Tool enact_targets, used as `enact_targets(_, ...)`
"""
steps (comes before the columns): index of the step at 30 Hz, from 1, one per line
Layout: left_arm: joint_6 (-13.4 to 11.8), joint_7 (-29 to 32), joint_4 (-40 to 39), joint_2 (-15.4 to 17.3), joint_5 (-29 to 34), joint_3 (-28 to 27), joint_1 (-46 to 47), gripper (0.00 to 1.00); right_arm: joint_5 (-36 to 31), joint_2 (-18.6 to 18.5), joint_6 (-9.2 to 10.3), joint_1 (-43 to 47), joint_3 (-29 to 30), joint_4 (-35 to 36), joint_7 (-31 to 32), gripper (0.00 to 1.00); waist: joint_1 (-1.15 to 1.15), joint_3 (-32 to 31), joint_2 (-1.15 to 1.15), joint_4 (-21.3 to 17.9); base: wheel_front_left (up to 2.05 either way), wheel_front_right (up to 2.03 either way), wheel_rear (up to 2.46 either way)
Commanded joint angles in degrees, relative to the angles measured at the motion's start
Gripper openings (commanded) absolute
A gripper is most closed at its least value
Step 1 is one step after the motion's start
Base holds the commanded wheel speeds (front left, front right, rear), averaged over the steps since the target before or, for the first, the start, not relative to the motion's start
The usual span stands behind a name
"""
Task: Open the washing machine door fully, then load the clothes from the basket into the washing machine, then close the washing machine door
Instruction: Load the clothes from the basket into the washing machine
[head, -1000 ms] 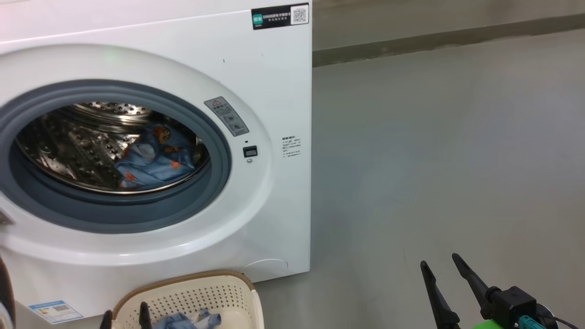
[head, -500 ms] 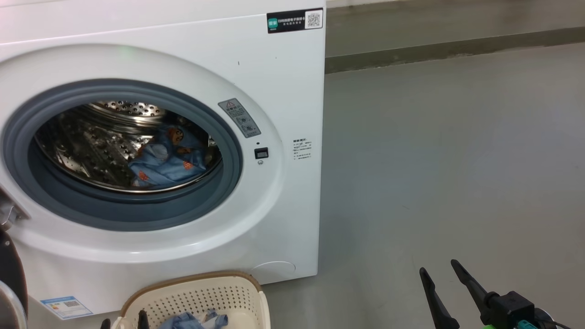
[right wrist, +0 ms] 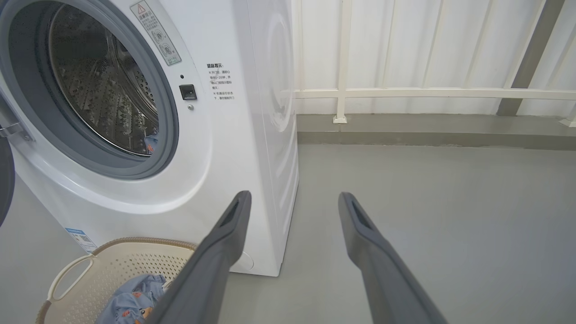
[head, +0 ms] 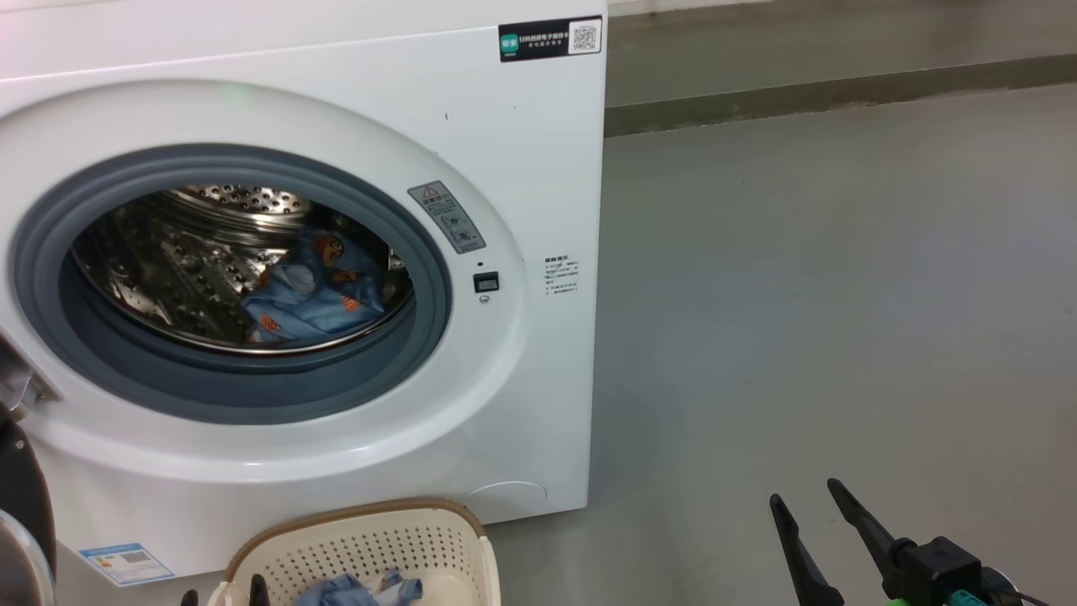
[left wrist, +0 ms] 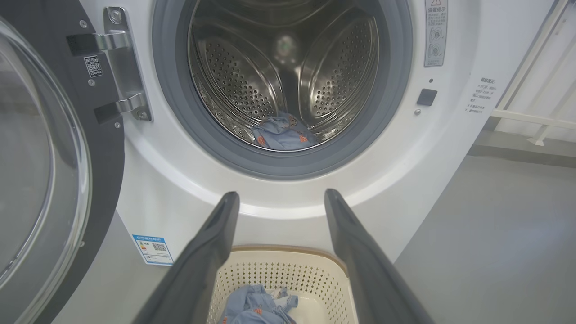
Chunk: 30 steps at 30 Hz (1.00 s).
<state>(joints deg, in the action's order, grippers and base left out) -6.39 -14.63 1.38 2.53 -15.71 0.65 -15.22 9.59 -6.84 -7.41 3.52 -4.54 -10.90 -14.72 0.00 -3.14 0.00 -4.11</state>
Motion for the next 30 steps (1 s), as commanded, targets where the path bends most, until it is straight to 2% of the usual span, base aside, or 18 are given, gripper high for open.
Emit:
enact_targets(1,-0.4,-0.37,-1.71,0.35,0.15,-2.01,1.22,1.0,-0.42,-0.58,-0.08,-1.06,-1.31,1.23,-0.28,1.0,0.0,0.02,0.0,-0.03,0.0,0.0,0.0)
enact_targets(12,0.12,-0.37,-0.21,0.35,0.76,-2.28,1.65,1.0,-0.13,-0.07,-0.08,-1.35,-1.83,1.32,-0.28,1.0,0.0,1.88,0.0,-1.74,0.0,0.0,0.0)
enact_targets(19,0.54,-0.37,4.06,0.35,0.09,-2.27,3.28,1.0,0.12,0.29,-0.08,-1.7,-1.91,1.43,-0.28,1.0,0.0,4.23,0.0,-3.25,0.0,0.0,0.0)
enact_targets(25,1.5,-0.37,10.24,0.35,0.24,-2.72,8.69,1.0,0.54,0.72,-0.08,-3.73,-2.03,1.95,-0.28,1.0,0.0,9.32,0.0,-5.07,0.0,0.0,0.0)
enact_targets(30,2.46,-0.22,18.63,0.67,0.41,-2.82,14.59,1.0,0.99,1.22,-0.08,-6.22,-2.25,2.23,-0.28,1.0,0.0,14.12,0.0,-6.83,0.0,0.0,0.0)
